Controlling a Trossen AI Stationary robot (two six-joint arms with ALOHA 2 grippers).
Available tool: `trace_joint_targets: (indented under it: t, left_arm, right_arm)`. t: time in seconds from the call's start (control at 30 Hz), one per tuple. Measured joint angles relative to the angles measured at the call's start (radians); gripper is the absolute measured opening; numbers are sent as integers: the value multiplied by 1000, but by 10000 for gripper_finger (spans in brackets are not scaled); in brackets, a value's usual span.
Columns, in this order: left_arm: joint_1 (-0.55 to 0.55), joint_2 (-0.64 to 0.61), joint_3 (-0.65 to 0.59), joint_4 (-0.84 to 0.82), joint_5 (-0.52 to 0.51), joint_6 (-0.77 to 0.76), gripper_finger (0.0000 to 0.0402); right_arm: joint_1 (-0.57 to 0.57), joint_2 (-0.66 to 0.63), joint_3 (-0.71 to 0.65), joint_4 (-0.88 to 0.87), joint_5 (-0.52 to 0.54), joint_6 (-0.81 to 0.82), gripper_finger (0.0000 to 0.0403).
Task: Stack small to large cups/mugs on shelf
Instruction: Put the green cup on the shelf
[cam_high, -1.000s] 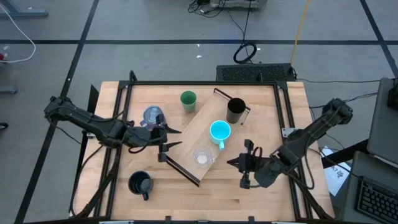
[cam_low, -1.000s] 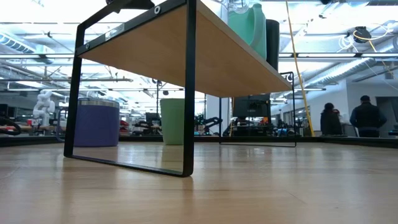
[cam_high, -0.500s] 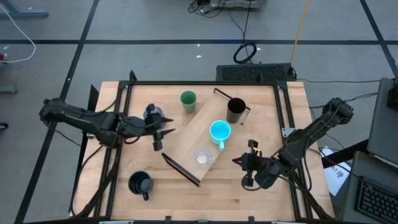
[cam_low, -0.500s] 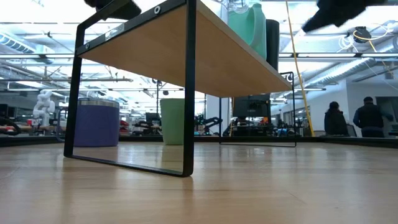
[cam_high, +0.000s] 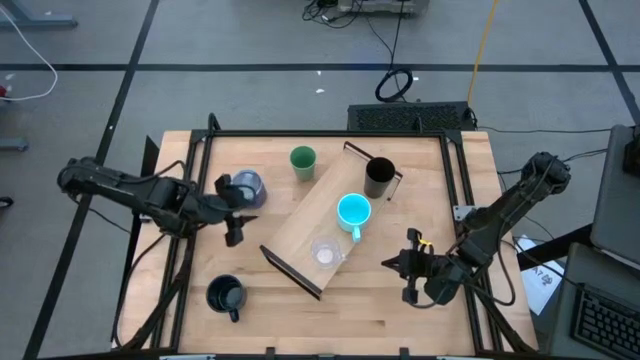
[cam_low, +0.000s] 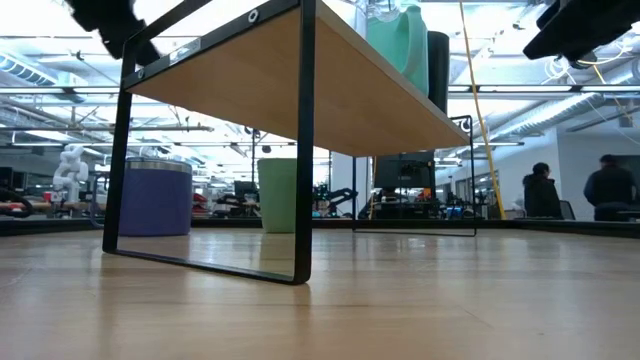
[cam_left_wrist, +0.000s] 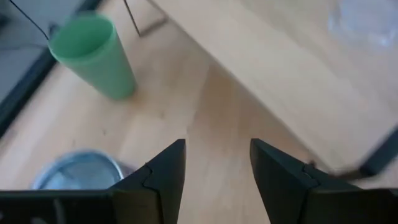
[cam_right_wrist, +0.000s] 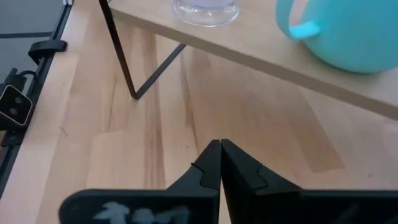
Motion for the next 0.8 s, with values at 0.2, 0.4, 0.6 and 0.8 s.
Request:
trace_joint_targets:
  t: [0.2, 0.4, 0.6, 0.8]
  left_arm:
    - [-62, 0, 0, -77, -28, -63, 181]
    - [-38, 0, 0, -46, -123, 93, 181]
    - [95, 3, 0, 122, -93, 413, 181]
    - [310, 61, 0, 300, 113, 661, 181]
  right_arm:
    - [0, 0, -18, 23, 0, 17, 0]
    - [-2, 0, -18, 22, 0, 20, 0]
    - [-5, 0, -18, 22, 1, 27, 0]
    - [-5, 0, -18, 21, 24, 27, 0]
